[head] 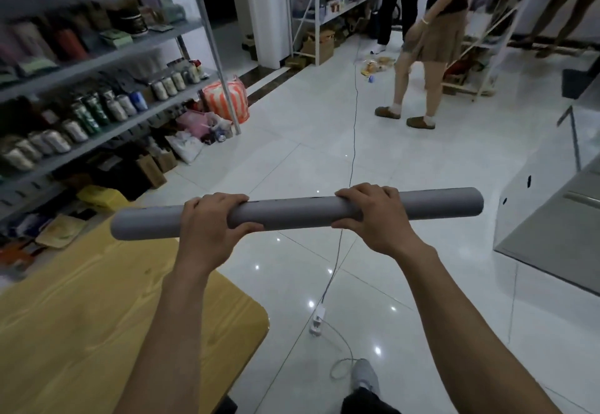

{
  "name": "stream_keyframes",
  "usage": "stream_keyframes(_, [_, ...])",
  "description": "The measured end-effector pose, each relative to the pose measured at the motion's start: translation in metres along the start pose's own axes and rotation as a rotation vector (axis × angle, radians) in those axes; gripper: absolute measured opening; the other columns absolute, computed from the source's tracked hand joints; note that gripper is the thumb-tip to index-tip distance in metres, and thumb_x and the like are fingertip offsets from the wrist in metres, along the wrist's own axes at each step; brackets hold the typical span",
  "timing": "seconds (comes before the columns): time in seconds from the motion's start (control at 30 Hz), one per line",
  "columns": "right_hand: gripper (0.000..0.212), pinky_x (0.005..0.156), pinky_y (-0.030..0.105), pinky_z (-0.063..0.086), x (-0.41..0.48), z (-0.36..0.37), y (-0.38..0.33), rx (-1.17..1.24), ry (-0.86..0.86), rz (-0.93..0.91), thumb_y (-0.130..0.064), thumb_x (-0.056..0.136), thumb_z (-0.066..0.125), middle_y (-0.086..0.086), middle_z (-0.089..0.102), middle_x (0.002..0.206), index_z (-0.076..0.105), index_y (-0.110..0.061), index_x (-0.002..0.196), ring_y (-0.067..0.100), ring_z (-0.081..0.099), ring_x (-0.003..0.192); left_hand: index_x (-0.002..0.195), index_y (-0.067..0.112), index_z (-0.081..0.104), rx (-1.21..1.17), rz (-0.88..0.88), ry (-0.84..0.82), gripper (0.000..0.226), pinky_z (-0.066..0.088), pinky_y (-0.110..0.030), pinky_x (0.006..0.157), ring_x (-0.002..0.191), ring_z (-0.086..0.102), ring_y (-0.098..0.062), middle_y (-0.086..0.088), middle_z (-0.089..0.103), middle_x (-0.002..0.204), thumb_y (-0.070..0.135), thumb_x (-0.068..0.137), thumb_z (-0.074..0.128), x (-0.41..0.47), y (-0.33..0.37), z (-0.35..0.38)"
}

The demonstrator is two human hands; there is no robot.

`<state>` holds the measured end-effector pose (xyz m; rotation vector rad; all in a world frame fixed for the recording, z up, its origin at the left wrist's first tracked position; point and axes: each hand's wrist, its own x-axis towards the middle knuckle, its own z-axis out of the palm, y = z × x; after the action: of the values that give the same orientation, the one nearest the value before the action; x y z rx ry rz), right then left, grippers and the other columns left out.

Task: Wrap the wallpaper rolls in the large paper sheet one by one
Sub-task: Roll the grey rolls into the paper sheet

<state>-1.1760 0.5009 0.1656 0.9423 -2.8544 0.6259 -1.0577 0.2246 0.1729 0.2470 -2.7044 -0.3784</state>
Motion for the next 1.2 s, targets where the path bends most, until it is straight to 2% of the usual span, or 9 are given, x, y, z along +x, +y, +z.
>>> stream_keyframes(0.27, [0.049, 0.107, 0.035, 0.023, 0.111, -0.013, 0.068, 0.020, -0.061, -0.121, -0.056, 0.085, 0.060, -0.006, 0.055, 0.124, 0.053, -0.032, 0.127, 0.018, 0.047, 0.113, 0.114, 0.025, 0.064, 0.057, -0.111, 0.044, 0.052, 0.031, -0.037, 0.098, 0.100, 0.057, -0.018, 0.005, 0.068, 0.108, 0.059, 0.074, 0.067, 0.086, 0.022, 0.037])
stream_keyframes(0.57, [0.049, 0.106, 0.035, 0.023, 0.241, 0.013, 0.077, 0.024, -0.117, -0.254, -0.054, 0.086, 0.059, -0.005, 0.056, 0.124, 0.052, -0.031, 0.128, 0.018, 0.048, 0.113, 0.114, 0.024, 0.064, 0.098, -0.254, 0.084, 0.052, 0.030, -0.037, 0.099, 0.104, 0.055, -0.018, 0.004, 0.067, 0.111, 0.055, 0.073, 0.071, 0.168, -0.017, 0.056])
stream_keyframes(0.73, [0.050, 0.104, 0.035, 0.024, 0.333, 0.047, 0.061, 0.024, -0.128, -0.298, -0.056, 0.085, 0.059, -0.005, 0.056, 0.124, 0.052, -0.032, 0.128, 0.019, 0.049, 0.111, 0.115, 0.025, 0.064, 0.103, -0.295, 0.096, 0.051, 0.029, -0.036, 0.099, 0.105, 0.055, -0.019, 0.004, 0.066, 0.112, 0.054, 0.074, 0.072, 0.230, -0.076, 0.068])
stream_keyframes(0.9, [0.049, 0.104, 0.036, 0.026, 0.449, 0.089, 0.021, 0.029, -0.139, -0.319, -0.056, 0.085, 0.059, -0.006, 0.057, 0.122, 0.052, -0.032, 0.127, 0.018, 0.050, 0.110, 0.115, 0.027, 0.064, 0.117, -0.335, 0.093, 0.051, 0.031, -0.037, 0.099, 0.105, 0.054, -0.017, 0.007, 0.065, 0.112, 0.057, 0.074, 0.071, 0.309, -0.168, 0.071])
stream_keyframes(1.2, [0.050, 0.105, 0.037, 0.026, 0.628, 0.128, -0.085, 0.051, -0.135, -0.405, -0.054, 0.085, 0.060, -0.004, 0.056, 0.124, 0.051, -0.031, 0.129, 0.018, 0.048, 0.111, 0.117, 0.029, 0.062, 0.178, -0.386, 0.131, 0.051, 0.029, -0.038, 0.100, 0.107, 0.053, -0.018, 0.006, 0.064, 0.115, 0.059, 0.076, 0.067, 0.420, -0.315, 0.024])
